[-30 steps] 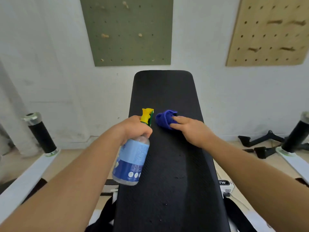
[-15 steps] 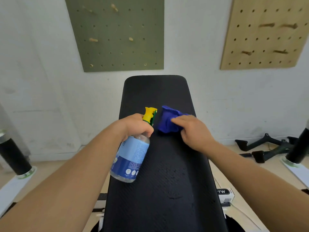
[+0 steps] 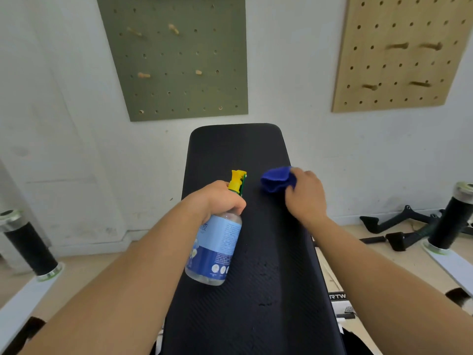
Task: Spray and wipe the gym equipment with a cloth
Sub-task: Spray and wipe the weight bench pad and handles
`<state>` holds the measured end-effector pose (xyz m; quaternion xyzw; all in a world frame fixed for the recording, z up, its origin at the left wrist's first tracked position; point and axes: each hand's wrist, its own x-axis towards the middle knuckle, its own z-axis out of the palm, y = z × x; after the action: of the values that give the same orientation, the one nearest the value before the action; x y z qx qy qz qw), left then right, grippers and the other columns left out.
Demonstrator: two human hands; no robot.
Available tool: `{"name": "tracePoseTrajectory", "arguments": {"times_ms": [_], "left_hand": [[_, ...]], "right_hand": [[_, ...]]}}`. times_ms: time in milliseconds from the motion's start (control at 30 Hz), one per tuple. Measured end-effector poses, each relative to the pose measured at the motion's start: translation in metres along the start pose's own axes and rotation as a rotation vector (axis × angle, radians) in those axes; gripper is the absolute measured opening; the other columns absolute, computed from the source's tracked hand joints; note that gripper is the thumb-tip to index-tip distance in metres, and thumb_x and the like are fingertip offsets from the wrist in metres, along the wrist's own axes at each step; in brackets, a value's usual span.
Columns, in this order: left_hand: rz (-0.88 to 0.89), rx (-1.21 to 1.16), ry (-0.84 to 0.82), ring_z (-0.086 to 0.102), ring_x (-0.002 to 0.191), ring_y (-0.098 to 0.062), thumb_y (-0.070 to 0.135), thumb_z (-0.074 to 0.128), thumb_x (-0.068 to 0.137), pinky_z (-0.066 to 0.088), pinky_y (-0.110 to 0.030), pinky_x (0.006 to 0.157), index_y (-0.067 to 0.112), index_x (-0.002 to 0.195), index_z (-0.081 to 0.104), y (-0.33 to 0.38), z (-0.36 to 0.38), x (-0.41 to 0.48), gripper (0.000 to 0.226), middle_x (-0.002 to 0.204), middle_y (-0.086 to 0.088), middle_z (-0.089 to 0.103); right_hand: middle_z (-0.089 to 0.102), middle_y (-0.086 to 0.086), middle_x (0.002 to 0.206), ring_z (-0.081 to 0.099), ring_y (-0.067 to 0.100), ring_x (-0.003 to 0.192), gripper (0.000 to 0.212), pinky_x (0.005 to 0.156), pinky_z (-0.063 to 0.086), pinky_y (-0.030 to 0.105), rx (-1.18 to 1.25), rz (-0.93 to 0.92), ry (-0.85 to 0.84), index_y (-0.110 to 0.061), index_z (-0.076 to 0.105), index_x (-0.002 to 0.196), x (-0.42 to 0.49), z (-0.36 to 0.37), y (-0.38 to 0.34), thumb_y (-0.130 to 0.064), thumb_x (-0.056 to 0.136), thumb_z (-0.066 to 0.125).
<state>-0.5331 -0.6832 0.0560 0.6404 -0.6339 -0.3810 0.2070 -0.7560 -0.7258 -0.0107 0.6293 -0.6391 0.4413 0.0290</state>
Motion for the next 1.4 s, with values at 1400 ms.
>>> {"name": "tracePoseTrajectory", "arguments": {"times_ms": [1400], "left_hand": [[-0.003,-0.48,0.17,0.068,0.079,-0.03,0.007,0.064,0.05,0.057,-0.054,0.09,0.014,0.099,0.074,-0.074,-0.025,-0.092,0.05,0.108,-0.012,0.076]], "right_hand": [[0.036,0.0,0.158,0.041,0.025,0.14,0.058,0.108,0.039,0.036,-0.334,-0.356,-0.353,-0.028,0.041,0.149,-0.013,0.021,-0.048,-0.011,0.096,0.051]]}}
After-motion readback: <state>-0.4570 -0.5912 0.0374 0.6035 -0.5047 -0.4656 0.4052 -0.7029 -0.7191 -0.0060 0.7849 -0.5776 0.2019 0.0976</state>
